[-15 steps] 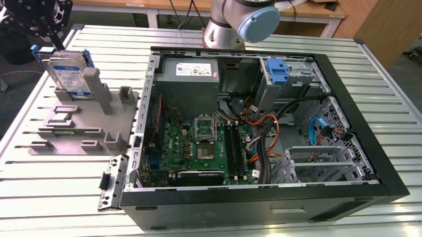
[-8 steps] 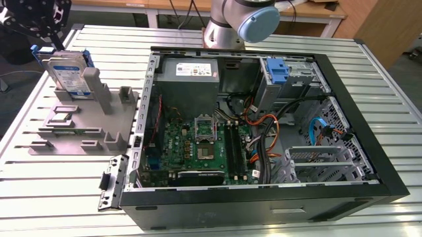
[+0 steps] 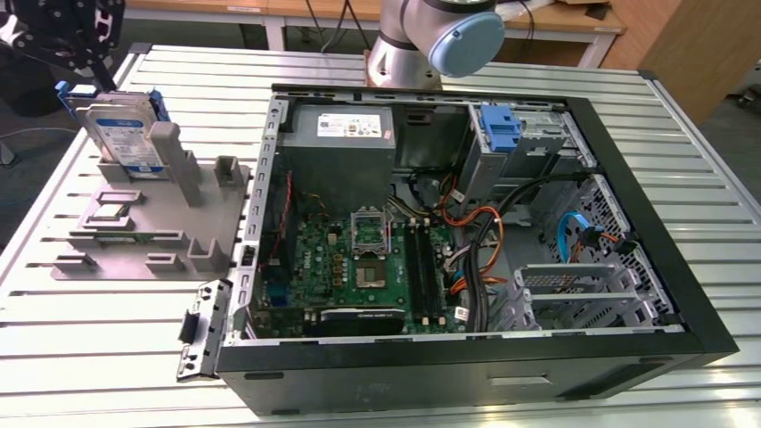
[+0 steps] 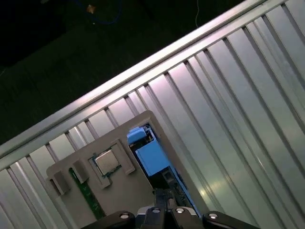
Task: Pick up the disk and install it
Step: 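Pick up the disk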
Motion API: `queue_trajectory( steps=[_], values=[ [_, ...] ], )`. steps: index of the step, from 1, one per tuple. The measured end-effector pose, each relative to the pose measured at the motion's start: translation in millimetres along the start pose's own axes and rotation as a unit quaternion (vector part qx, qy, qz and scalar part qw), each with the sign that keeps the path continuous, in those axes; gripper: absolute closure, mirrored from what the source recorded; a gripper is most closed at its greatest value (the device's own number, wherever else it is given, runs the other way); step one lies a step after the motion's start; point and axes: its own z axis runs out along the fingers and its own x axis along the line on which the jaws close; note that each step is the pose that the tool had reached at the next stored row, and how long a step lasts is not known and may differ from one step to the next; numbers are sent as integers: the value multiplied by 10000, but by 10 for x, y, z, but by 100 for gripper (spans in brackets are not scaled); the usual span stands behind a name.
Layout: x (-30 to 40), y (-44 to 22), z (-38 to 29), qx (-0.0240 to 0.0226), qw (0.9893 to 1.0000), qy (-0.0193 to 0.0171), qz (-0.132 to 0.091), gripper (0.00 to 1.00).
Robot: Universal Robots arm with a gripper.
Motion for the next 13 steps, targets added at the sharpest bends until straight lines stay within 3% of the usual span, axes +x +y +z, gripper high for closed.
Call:
queue_trajectory(
  steps=[4, 7, 10, 13],
  values=[
    [0, 0, 1, 7, 9995, 16, -331, 90],
    [0, 0, 2, 11, 9982, 26, -591, 90],
    [0, 0, 3, 13, 9964, 32, -848, 90],
    [0, 0, 5, 13, 9938, 36, -1113, 90]
  ],
)
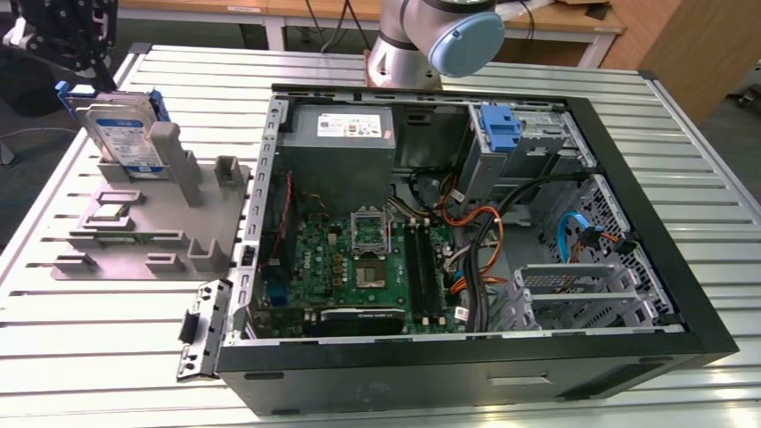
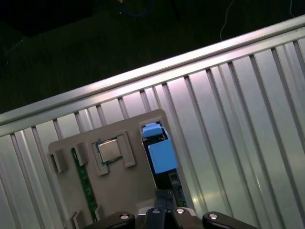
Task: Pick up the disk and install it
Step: 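Pick up the disk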
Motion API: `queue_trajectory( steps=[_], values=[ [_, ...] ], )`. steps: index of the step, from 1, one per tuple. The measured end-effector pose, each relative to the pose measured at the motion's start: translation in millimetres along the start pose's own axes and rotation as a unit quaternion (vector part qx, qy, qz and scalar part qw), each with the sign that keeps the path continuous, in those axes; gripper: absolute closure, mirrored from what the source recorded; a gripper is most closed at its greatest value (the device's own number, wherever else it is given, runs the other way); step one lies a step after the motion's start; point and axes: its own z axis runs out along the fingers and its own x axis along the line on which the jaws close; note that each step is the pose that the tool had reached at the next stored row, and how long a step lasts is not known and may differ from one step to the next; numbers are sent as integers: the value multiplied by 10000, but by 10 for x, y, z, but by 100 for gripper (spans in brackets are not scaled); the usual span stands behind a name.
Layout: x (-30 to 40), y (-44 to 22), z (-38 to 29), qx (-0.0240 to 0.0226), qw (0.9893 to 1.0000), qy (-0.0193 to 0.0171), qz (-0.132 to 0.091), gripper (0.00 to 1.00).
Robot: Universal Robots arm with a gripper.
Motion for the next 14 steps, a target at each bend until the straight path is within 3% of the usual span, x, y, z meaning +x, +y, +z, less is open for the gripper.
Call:
queue_trajectory(
  steps=[3, 7, 11, 12, 14],
  values=[
    [0, 0, 4, 1, 9996, -1, -277, 90],
    [0, 1, 11, -1, 9981, -6, -615, 90],
    [0, 0, 11, -1, 9980, -6, -636, 90],
    [0, 0, 13, -14, 9980, -4, -636, 90],
    [-1, -4, 15, -116, 9979, 23, -636, 90]
  ],
)
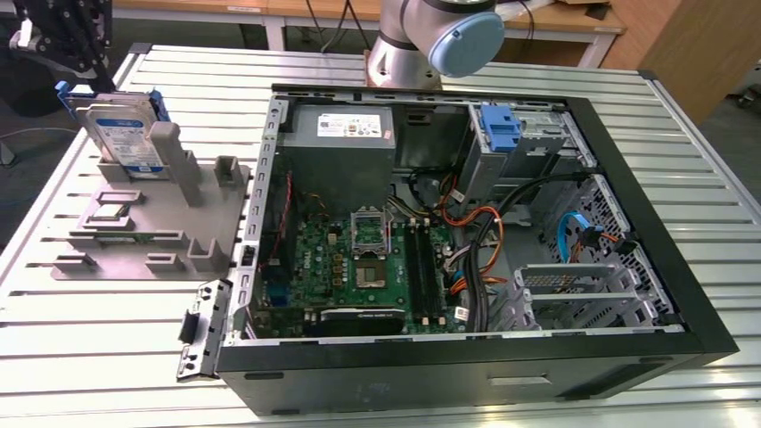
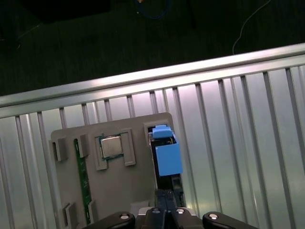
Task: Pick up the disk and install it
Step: 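Pick up the disk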
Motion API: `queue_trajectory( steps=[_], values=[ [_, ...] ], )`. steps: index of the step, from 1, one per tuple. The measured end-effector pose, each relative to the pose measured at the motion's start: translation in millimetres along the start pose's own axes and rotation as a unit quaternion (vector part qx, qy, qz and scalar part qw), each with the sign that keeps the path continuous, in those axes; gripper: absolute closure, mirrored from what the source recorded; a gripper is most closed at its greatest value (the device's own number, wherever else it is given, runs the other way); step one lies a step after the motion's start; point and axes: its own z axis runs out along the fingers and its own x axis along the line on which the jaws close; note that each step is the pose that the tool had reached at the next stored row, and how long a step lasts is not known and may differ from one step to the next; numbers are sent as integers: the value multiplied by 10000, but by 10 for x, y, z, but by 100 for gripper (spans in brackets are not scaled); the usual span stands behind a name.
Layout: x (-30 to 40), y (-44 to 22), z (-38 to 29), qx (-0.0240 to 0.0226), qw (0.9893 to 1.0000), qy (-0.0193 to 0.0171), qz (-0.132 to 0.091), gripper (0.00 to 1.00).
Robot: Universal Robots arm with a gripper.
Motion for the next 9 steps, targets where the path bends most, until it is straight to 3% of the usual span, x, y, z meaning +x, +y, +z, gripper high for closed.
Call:
queue_trajectory(
  steps=[9],
  values=[
    [-1, -2, 0, -13, 10000, 3, -86, 90]
  ],
)
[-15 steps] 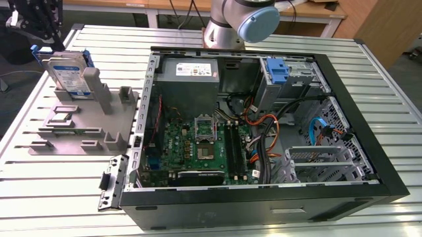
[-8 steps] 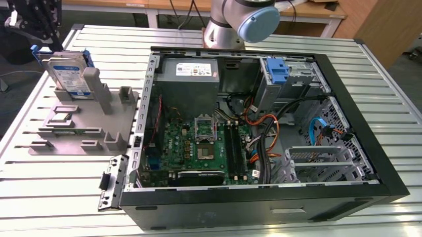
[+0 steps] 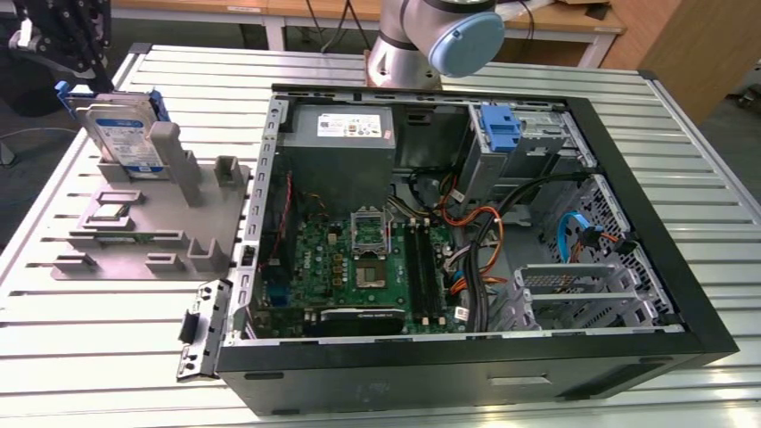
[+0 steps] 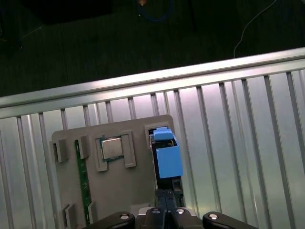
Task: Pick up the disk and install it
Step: 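Pick up the disk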
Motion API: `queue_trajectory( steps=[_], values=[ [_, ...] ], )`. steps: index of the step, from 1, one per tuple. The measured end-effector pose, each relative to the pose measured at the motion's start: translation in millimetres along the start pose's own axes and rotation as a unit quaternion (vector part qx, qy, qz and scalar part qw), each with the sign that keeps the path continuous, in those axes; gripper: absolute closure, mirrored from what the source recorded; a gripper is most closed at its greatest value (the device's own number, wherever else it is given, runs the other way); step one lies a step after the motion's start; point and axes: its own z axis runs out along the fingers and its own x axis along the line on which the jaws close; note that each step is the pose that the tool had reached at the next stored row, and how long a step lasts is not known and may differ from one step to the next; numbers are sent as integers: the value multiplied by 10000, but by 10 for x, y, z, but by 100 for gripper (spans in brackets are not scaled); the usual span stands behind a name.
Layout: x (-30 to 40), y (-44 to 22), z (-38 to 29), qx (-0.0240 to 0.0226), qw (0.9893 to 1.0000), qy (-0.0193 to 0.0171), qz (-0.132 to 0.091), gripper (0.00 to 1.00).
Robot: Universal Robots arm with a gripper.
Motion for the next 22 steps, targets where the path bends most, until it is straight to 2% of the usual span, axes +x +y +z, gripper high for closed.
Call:
queue_trajectory(
  steps=[5, 22],
  values=[
    [0, 0, -26, -1, 10000, 1, -94, 90],
    [0, 0, -26, -1, 9999, 2, -127, 90]
  ],
)
